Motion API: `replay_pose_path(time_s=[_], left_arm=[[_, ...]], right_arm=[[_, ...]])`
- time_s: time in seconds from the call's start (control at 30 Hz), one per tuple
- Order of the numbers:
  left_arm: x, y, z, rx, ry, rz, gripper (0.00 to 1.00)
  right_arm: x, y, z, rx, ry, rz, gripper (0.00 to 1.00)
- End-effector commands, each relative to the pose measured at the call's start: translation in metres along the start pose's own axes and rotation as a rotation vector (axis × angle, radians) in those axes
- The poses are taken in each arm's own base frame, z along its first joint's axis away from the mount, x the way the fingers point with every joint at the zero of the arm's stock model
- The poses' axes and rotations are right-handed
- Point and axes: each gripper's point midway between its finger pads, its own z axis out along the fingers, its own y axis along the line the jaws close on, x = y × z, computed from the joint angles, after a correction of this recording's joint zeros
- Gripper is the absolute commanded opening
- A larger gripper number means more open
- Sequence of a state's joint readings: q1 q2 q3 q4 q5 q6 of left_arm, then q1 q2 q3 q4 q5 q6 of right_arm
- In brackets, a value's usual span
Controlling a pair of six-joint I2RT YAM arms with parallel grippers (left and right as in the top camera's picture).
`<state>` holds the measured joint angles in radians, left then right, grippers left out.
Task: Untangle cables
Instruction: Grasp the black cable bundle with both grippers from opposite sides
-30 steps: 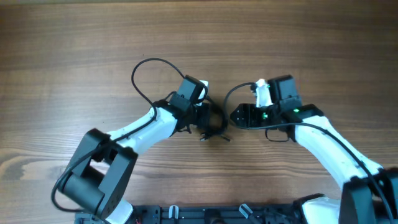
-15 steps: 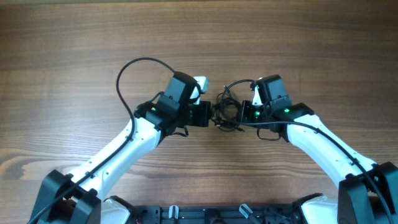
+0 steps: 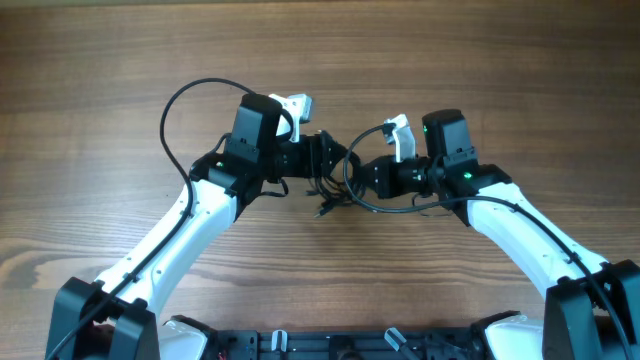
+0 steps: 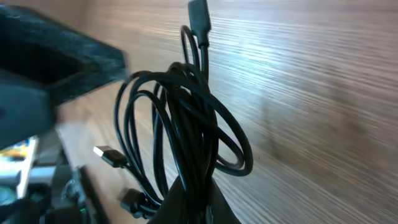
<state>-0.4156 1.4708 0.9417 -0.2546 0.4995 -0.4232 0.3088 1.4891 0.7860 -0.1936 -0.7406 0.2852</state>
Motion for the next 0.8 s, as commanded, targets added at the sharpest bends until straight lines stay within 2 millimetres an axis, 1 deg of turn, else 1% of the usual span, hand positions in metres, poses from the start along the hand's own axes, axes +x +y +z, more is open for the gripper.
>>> replay_pose_path(time_s=[0.0,0.03,0.1,0.17,0.23,0.3,0.33,0.4,0.5,0.53,0.6,0.63,0.67,0.7,0.73,0.77], left_arm=[[-0.004,-0.003,-0.007,0.002,-0.007,0.047,0.66],[-0.001,-0.001,-0.007,-0.005,0.006,0.043,0.67],[0.010,0.007,-0.007,-0.045,0.043,0.046,0.75],[0.016,0.015,-0.008,-0.080,0.066,0.065,0.78],[0.019,0.018,-0.009,-0.094,0.080,0.068,0.76],[0.027,0.026,-0.010,-0.132,0.103,0.052,0.71],[0.028,0.030,-0.010,-0.148,0.104,0.049,0.66],[0.027,0.034,-0.010,-0.169,0.097,0.049,0.58],[0.018,0.036,-0.010,-0.190,0.059,0.065,0.58],[0.014,0.041,-0.011,-0.220,0.041,0.069,0.62],[0.010,0.052,-0.013,-0.285,0.016,0.073,0.64],[0.008,0.052,-0.013,-0.285,0.011,0.074,0.56],[0.007,0.050,-0.013,-0.277,0.005,0.070,0.38],[0.007,0.043,-0.011,-0.245,0.005,0.077,0.24],[0.006,0.037,-0.009,-0.222,0.002,0.086,0.17],[0.006,0.034,-0.007,-0.213,0.000,0.095,0.16]], right_arm=[[0.000,0.026,0.001,-0.156,0.015,-0.051,0.04],[-0.002,0.028,0.000,-0.163,0.010,-0.053,0.04],[-0.005,0.028,0.000,-0.166,0.000,-0.047,0.04],[-0.006,0.029,0.000,-0.167,-0.004,-0.051,0.04],[-0.006,0.029,0.000,-0.167,-0.004,-0.047,0.04],[-0.006,0.029,0.000,-0.168,-0.002,-0.026,0.04],[-0.006,0.029,0.000,-0.169,-0.002,-0.025,0.04],[-0.005,0.034,-0.001,-0.199,0.003,-0.033,0.04],[-0.004,0.047,-0.004,-0.270,0.015,-0.049,0.04],[-0.004,0.049,-0.005,-0.284,0.018,-0.051,0.04],[-0.003,0.050,-0.005,-0.290,0.021,-0.045,0.04],[-0.003,0.052,-0.005,-0.300,0.025,-0.045,0.04],[-0.002,0.052,-0.006,-0.305,0.027,-0.044,0.04],[-0.002,0.054,-0.006,-0.314,0.030,-0.045,0.04],[-0.002,0.054,-0.006,-0.314,0.030,-0.045,0.04],[-0.002,0.054,-0.006,-0.314,0.030,-0.045,0.04]])
